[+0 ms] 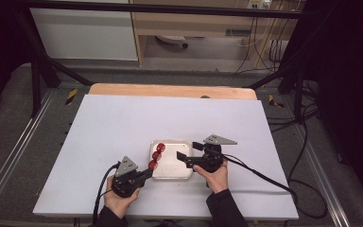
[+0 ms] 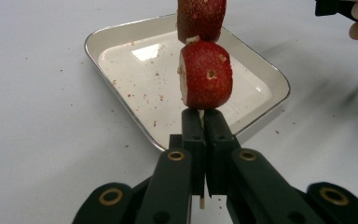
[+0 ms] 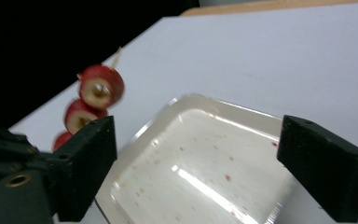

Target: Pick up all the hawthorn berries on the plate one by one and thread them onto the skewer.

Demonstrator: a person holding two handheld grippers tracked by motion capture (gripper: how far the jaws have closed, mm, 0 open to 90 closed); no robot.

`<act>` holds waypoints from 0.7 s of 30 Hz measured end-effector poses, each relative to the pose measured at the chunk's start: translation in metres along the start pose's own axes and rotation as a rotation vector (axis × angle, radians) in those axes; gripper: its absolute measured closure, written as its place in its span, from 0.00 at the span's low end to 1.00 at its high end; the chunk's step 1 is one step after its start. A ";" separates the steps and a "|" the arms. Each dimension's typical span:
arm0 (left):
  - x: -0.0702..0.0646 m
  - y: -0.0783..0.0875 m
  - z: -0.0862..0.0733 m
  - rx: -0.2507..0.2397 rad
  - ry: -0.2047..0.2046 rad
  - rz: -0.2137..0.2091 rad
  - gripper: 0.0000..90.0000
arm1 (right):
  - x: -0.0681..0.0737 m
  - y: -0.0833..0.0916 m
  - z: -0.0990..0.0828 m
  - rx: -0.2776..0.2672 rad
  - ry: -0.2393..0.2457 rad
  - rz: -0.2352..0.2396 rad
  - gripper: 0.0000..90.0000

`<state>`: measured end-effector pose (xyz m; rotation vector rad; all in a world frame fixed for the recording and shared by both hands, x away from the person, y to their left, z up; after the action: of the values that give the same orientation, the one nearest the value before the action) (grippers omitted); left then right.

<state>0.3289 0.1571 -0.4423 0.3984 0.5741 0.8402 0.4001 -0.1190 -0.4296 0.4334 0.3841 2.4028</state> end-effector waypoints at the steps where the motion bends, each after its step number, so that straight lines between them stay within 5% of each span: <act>1: 0.000 0.000 0.000 0.004 -0.005 -0.001 0.98 | -0.002 0.002 -0.001 0.019 0.011 0.000 0.10; 13: 0.003 0.003 0.007 0.060 -0.039 -0.017 0.98 | -0.028 0.029 -0.026 0.213 0.184 -0.061 0.01; 21: 0.004 0.005 0.021 0.096 -0.053 -0.010 0.98 | -0.044 0.053 -0.044 0.263 0.198 -0.082 0.01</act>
<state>0.3405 0.1610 -0.4244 0.5040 0.5682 0.7921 0.3846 -0.1942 -0.4582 0.2885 0.7971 2.3297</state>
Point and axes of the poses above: each handheld gripper's, and its own axes: y roughly backward along the jaws, z roughly out of its top, x roughly to its left, the point moved 1 cm from there along -y, roughly forward along the jaws, and after that the axes turned 10 degrees about y, right-handed, at the moved point
